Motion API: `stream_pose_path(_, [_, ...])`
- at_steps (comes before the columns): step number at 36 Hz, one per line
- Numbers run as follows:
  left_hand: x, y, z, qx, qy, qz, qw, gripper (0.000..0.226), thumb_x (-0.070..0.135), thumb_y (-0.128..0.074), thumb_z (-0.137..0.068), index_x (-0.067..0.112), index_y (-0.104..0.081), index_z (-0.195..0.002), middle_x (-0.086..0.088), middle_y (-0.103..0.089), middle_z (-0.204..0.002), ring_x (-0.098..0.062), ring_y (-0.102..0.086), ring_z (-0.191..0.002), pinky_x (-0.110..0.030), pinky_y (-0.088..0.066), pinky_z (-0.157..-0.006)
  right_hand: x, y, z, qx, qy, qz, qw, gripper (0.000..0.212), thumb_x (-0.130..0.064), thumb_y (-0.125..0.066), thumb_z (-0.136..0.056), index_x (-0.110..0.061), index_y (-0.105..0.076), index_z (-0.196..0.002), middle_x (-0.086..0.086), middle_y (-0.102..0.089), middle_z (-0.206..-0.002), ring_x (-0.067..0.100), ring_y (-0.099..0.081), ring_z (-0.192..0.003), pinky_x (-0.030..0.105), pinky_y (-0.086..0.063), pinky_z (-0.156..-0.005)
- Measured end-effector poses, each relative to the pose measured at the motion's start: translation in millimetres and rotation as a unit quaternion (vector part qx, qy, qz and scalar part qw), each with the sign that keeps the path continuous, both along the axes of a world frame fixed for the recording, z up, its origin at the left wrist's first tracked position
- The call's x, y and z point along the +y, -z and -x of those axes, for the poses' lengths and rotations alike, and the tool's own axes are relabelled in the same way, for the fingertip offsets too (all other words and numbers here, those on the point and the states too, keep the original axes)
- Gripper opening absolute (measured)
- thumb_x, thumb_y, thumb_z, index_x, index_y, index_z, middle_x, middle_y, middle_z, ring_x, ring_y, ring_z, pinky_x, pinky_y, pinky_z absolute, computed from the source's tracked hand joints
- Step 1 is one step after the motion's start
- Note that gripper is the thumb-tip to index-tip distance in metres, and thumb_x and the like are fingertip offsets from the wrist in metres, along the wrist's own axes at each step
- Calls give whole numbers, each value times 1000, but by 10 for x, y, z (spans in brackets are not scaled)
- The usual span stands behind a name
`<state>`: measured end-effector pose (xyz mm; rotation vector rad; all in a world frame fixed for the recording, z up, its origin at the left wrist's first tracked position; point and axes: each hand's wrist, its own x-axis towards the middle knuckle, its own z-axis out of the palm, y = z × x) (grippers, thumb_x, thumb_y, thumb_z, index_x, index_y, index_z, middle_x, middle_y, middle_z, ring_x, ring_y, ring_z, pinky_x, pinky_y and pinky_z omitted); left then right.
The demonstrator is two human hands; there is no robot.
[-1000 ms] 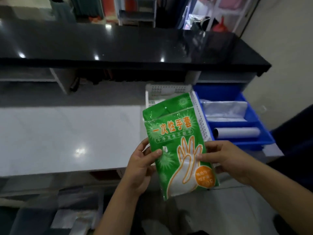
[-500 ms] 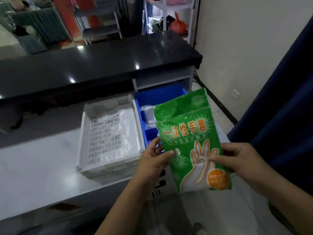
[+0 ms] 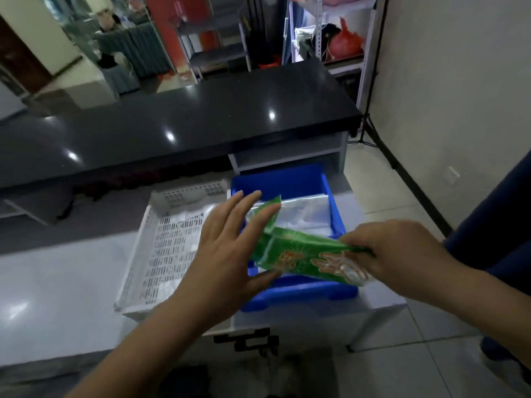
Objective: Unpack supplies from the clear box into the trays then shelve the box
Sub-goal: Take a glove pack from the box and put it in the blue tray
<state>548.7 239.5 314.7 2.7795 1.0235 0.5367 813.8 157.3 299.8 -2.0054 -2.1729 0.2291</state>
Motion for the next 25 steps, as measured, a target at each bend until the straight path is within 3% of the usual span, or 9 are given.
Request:
stream_pose_path(3, [210,-169,-2,72,13,-38,997,98,55,-69,-73,33,-18,-154,-3,-24,-162,-25,-13,-151,-50,-16,-121,180,-7,131,-49,-39,22,998,37,-49,-51,-94,-41,-58,-129,-11,-70,-111,11,-65,-90,29,-50,-74])
stream_pose_path(6, [480,-340,-10,189,52,-61,979,92,56,-73,-73,35,-29,-152,2,-34,-158,-23,-26,-148,-44,-18,-121,337,-60,258,-88,-52,35,994,39,-50,-52,-94,-37,-56,-130,-11,-67,-113,11,-65,-93,27,-48,-73])
stream_pose_path(8, [634,-406,-18,232,83,-31,969,72,56,-69,-77,40,-43,-142,10,-52,-144,-16,-47,-132,-34,-36,-107,449,-126,319,-104,-56,45,992,37,-51,-52,-94,-36,-55,-128,-12,-66,-113,10,-64,-92,26,-49,-73])
stream_pose_path(10, [762,-426,-36,239,96,10,966,55,53,-66,-83,42,-47,-134,15,-63,-126,-12,-60,-109,-28,-45,-78,566,-195,377,-122,-50,47,990,31,-45,-50,-96,-36,-56,-125,-11,-66,-111,11,-64,-91,27,-49,-71])
stream_pose_path(11, [821,-424,-50,234,98,15,967,50,51,-64,-85,42,-47,-131,14,-65,-121,-12,-62,-104,-27,-44,-72,628,-218,400,-135,-43,42,989,27,-39,-49,-97,-36,-57,-122,-10,-65,-109,13,-64,-89,29,-50,-71])
stream_pose_path(15, [1101,-340,-82,203,90,2,975,36,36,-59,-90,36,-51,-125,9,-65,-115,-17,-64,-100,-35,-55,-77,901,-262,475,-179,-20,9,984,21,-30,-50,-96,-34,-59,-115,-10,-65,-101,15,-62,-83,28,-40,-59])
stream_pose_path(21, [1505,-287,-178,180,68,-5,981,42,42,-60,-90,38,-49,-130,9,-65,-115,-20,-64,-95,-30,-43,-68,1382,-233,487,-195,1,-30,980,22,-29,-55,-95,-31,-62,-116,-6,-65,-96,20,-60,-77,28,-27,-55])
stream_pose_path(25, [1825,-238,-320,164,29,-25,986,33,32,-61,-90,37,-56,-122,5,-69,-106,-23,-64,-87,-32,-45,-64,1737,-181,433,-215,34,-53,975,20,-31,-54,-96,-31,-62,-114,-5,-65,-102,24,-62,-84,28,-29,-56])
